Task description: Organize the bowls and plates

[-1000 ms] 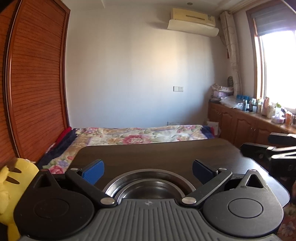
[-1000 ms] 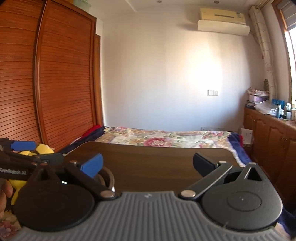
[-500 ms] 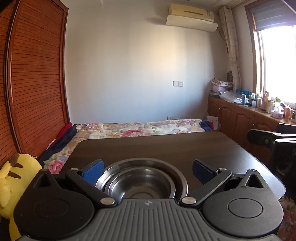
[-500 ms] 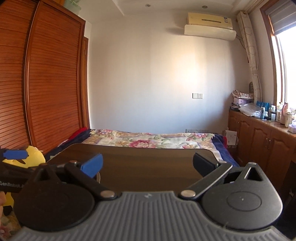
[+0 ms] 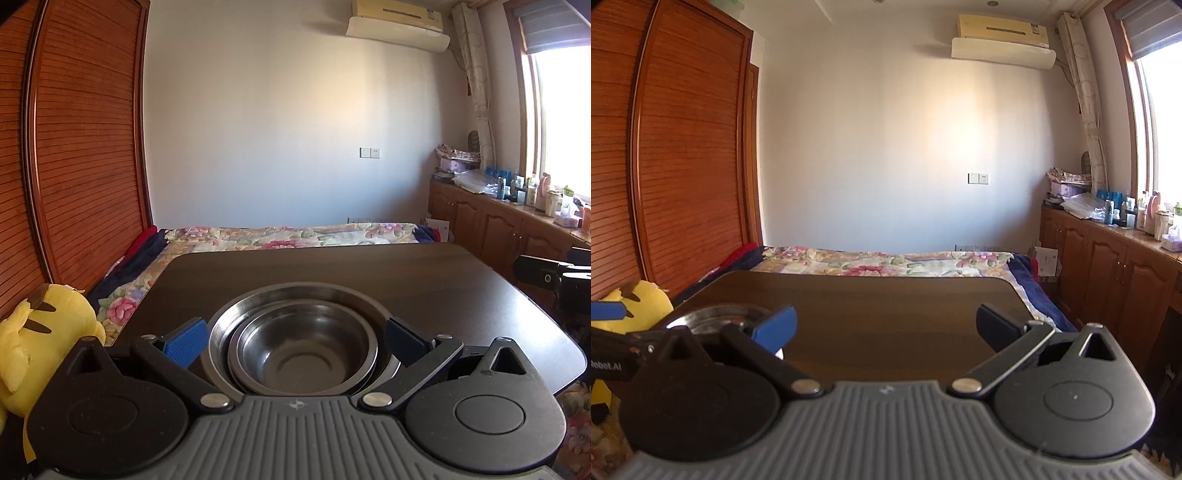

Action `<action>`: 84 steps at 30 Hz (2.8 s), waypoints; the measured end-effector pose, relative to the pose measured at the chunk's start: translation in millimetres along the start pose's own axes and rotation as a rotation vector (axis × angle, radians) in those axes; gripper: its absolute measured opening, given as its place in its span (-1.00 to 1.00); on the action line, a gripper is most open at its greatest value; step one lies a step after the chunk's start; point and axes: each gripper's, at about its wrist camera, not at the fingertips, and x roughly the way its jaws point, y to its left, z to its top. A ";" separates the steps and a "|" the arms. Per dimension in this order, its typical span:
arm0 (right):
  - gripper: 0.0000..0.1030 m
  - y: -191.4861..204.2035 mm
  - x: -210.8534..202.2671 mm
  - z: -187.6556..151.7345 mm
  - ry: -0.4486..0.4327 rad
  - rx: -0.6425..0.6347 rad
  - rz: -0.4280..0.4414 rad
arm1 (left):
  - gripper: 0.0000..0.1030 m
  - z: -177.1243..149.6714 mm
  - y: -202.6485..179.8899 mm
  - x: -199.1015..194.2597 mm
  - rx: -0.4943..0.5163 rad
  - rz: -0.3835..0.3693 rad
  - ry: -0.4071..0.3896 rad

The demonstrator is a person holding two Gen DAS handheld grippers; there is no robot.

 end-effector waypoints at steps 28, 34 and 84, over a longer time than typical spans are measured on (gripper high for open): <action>1.00 -3.7 0.6 -4.5 0.015 0.001 -0.004 | 1.00 -5.8 2.0 3.7 0.001 -0.002 0.014; 1.00 -4.6 0.7 -4.6 0.016 0.002 -0.004 | 1.00 -5.7 2.1 3.5 0.001 -0.002 0.013; 1.00 -12.5 1.1 -4.8 0.018 0.009 -0.013 | 1.00 -5.0 2.6 1.7 0.002 -0.011 0.011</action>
